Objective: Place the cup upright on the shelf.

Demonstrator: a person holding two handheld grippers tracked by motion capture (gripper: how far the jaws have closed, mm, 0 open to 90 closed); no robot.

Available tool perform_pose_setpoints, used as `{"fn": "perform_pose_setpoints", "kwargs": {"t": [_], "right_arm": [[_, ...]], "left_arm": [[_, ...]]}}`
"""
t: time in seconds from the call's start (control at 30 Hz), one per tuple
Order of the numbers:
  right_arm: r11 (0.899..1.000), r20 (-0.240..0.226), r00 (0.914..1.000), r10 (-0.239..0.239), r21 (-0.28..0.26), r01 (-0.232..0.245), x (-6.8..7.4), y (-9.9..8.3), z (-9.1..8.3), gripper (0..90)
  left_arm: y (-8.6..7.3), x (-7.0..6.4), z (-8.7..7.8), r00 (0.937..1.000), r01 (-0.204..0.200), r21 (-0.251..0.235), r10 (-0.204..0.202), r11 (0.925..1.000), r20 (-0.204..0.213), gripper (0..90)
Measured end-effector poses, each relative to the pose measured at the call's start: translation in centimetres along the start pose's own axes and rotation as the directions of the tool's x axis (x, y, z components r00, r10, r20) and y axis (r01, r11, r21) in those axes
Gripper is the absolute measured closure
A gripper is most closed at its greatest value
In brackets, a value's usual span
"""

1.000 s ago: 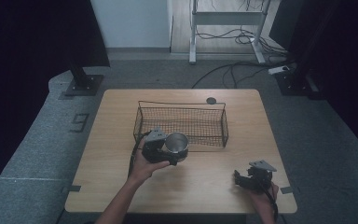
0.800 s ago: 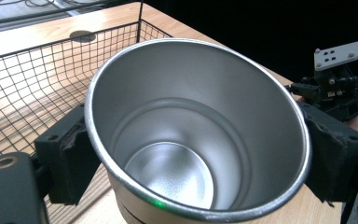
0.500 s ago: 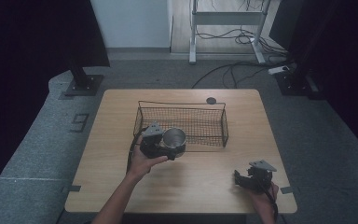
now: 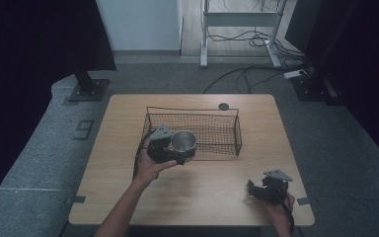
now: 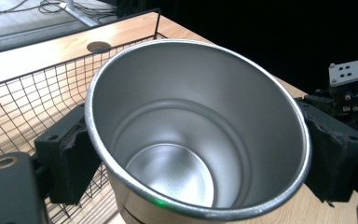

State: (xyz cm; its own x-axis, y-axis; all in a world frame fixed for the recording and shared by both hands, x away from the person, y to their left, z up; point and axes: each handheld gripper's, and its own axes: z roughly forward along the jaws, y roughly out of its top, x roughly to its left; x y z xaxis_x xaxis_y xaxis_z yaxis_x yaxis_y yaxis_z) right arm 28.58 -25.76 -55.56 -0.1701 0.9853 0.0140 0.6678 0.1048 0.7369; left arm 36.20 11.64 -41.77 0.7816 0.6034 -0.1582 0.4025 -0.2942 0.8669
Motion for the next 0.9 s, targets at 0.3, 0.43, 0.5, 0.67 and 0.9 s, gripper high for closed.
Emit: {"fn": "perform_pose_setpoints", "kwargs": {"t": [0.3,0.43,0.5,0.67,0.9], "right_arm": [[1.000,0.000,1.0000,0.000,0.000,0.000,0.0,0.0,0.0,11.1],[1.000,-0.001,1.0000,-0.001,0.002,0.001,0.0,0.0,0.0,11.0],[1.000,-0.001,1.0000,0.000,0.002,0.000,0.0,0.0,0.0,11.0],[1.000,-0.001,1.0000,-0.001,0.002,0.001,0.0,0.0,0.0,11.0],[1.000,-0.001,1.0000,-0.001,0.002,0.001,0.0,0.0,0.0,11.0]], "left_arm": [[0.7,0.1,-0.1,0.9999,-0.010,-0.001,0.010,1.0000,-0.007,11.7],[1.1,0.2,-0.1,0.9999,-0.009,-0.005,0.009,0.9999,-0.010,11.7],[1.2,0.3,-0.2,0.9999,-0.009,-0.008,0.009,0.9999,-0.012,11.7],[1.3,0.7,-0.2,0.9998,-0.003,-0.008,0.003,1.0000,-0.018,11.7],[1.3,1.4,-0.1,0.9997,0.019,-0.014,-0.019,0.9997,-0.018,11.7]]}}
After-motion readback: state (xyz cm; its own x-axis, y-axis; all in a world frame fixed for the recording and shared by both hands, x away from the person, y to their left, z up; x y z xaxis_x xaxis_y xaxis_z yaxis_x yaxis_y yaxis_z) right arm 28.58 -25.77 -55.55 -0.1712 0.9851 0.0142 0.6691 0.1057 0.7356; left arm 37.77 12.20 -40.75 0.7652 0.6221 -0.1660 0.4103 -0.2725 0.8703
